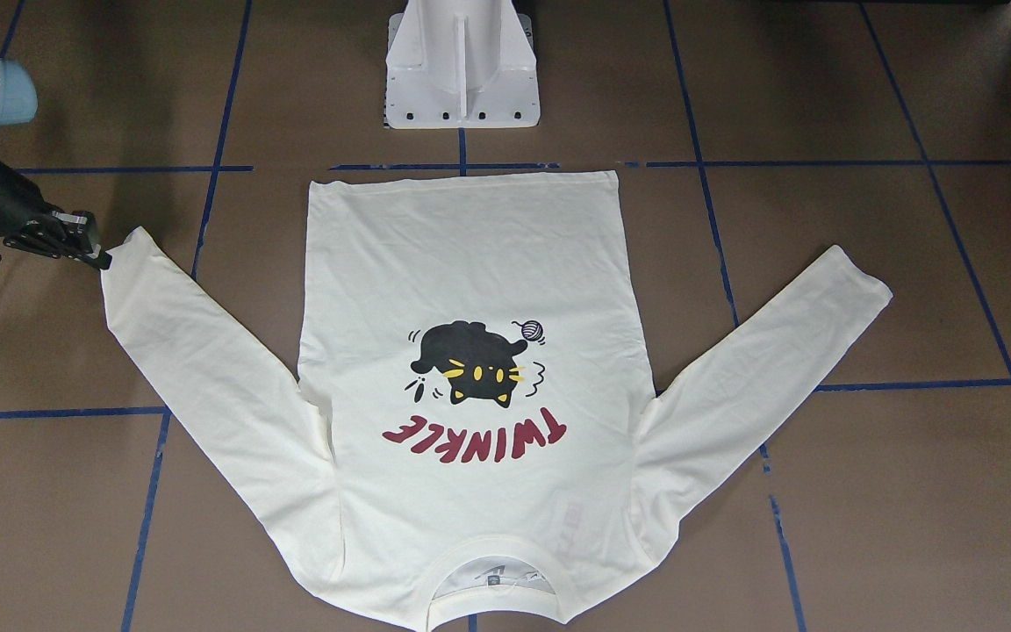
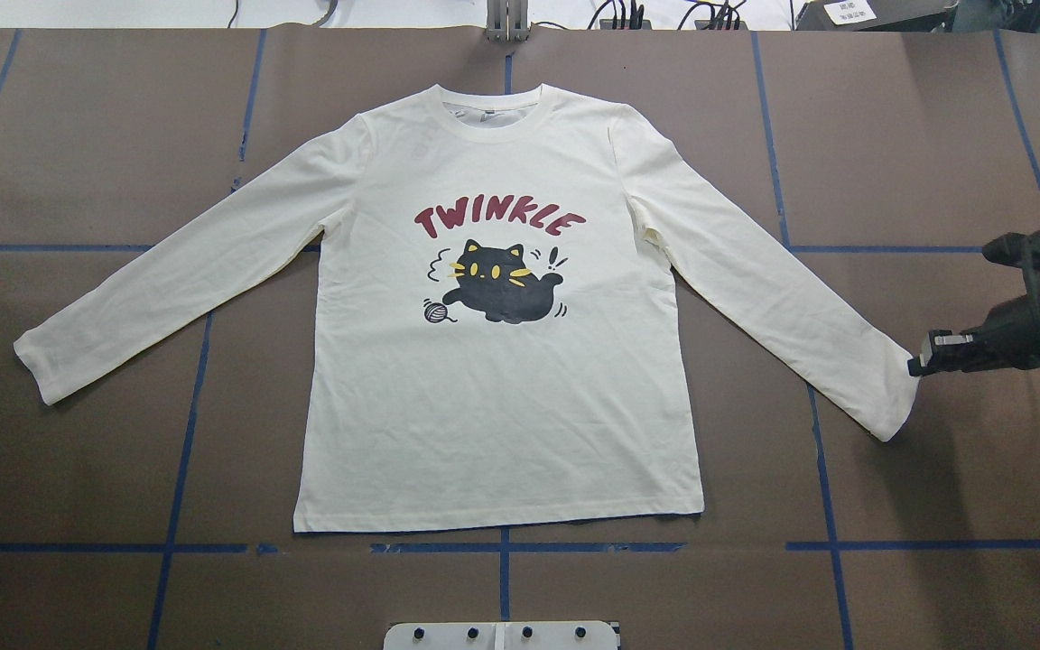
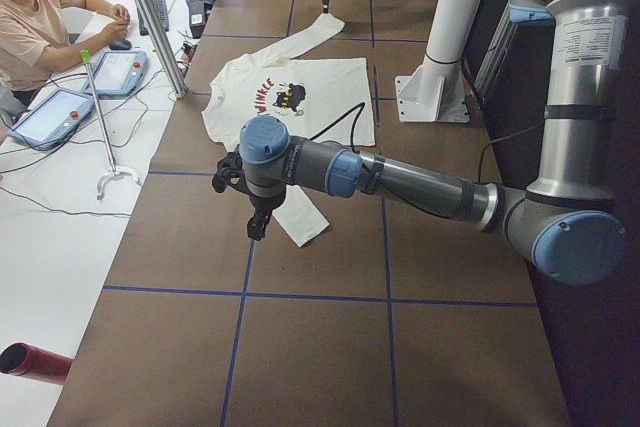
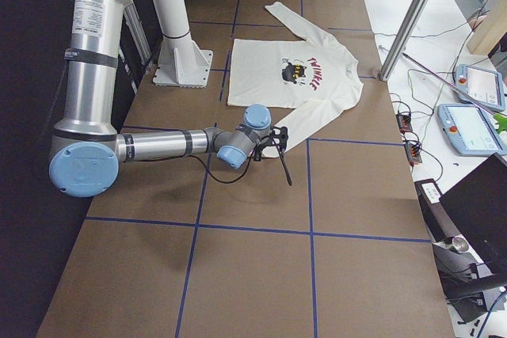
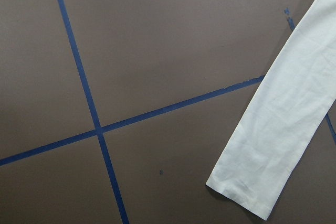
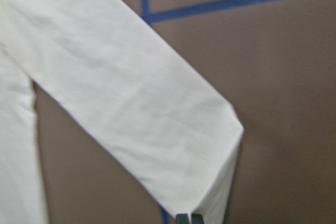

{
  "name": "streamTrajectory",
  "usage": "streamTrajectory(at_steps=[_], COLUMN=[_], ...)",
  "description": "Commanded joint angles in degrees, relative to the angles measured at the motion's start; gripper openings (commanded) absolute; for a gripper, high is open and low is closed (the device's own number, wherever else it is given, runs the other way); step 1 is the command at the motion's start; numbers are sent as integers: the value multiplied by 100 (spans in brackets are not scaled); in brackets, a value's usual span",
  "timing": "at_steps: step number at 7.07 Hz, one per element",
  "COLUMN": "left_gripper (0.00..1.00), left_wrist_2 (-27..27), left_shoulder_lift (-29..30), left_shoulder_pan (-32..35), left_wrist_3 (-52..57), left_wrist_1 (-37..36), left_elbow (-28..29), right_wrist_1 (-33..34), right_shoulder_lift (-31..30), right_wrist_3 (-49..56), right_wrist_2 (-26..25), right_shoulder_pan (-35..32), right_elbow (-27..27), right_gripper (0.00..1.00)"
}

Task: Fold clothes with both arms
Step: 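Move the right gripper to the cuff of the sleeve nearest it and grasp, then lift the sleeve with the right gripper and fold it across the shirt front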

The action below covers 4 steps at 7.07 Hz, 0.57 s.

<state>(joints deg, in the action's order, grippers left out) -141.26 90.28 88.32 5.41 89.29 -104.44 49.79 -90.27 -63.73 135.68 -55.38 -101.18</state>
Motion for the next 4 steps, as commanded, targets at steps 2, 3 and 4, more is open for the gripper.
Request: streamTrajectory(at_steps=[2, 3, 4], left_gripper=[100, 100, 100], left_wrist_2=[-42, -51, -42], left_shoulder_lift=[-1, 8, 16], left_shoulder_pan=[-7, -7, -7], left_wrist_3=[-84, -93, -93], left_wrist_1=[27, 45, 53], left_elbow=[-6, 2, 29], right_wrist_1=[2324, 2855, 2826], right_shoulder_lift=[3049, 3868, 4433], right_wrist_3=[-883, -974, -1340], right_wrist_2=[-450, -1116, -1949], right_shoulder_pan=[297, 691, 1148], right_elbow=[2, 150, 508], right_gripper=[0, 0, 0])
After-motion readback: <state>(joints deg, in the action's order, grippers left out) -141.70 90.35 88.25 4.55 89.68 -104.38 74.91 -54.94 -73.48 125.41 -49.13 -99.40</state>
